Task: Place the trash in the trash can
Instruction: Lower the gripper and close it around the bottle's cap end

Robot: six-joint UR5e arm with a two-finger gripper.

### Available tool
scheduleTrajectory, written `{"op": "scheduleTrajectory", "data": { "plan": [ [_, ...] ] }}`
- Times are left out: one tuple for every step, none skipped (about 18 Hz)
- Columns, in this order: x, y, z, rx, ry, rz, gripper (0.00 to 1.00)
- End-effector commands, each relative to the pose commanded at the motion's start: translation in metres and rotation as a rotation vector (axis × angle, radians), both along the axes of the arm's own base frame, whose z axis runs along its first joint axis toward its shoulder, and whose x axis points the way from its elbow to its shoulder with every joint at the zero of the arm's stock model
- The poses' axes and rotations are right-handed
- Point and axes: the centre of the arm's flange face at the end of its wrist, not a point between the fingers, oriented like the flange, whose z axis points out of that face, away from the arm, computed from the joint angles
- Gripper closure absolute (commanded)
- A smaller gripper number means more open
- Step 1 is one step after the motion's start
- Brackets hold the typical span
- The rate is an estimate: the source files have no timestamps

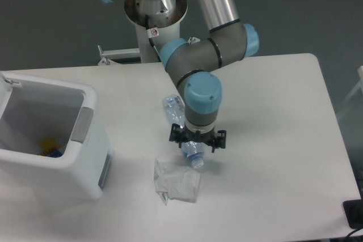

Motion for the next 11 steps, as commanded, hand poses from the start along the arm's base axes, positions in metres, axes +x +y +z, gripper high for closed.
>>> {"op": "scheduleTrajectory", "data": {
  "plan": [
    [0.001, -0.001, -0.006, -0.011, -0.005, 0.005, 0.0],
    [0.002, -0.002, -0.009, -0.017, -0.009, 0.015, 0.0],
    [0.002, -0.004, -0.014, -0.026, -0.011, 0.064, 0.0],
    [0.001, -0.003, -0.02, -0.035, -0.016, 0.111, 0.0],
    [0.001, -0.003, -0.026, -0.043, -0.021, 0.133, 0.09],
    [0.0, -0.003, -0.029, -0.049, -0.019, 0.135, 0.17],
    [0.0, -0.002, -0.03, -0.051, -0.016, 0.135, 0.24],
    [0.0, -0.001, -0.03, -0.051, -0.016, 0.136, 0.36],
    [0.0, -0.002, -0.031, -0.059, -0.012, 0.142, 0.43],
    [-0.001, -0.001, -0.03, -0.064, -0.002, 0.146, 0.45],
    [-0.003, 0.0, -0.028, -0.059, 0.002, 0.15, 0.49]
  ]
}}
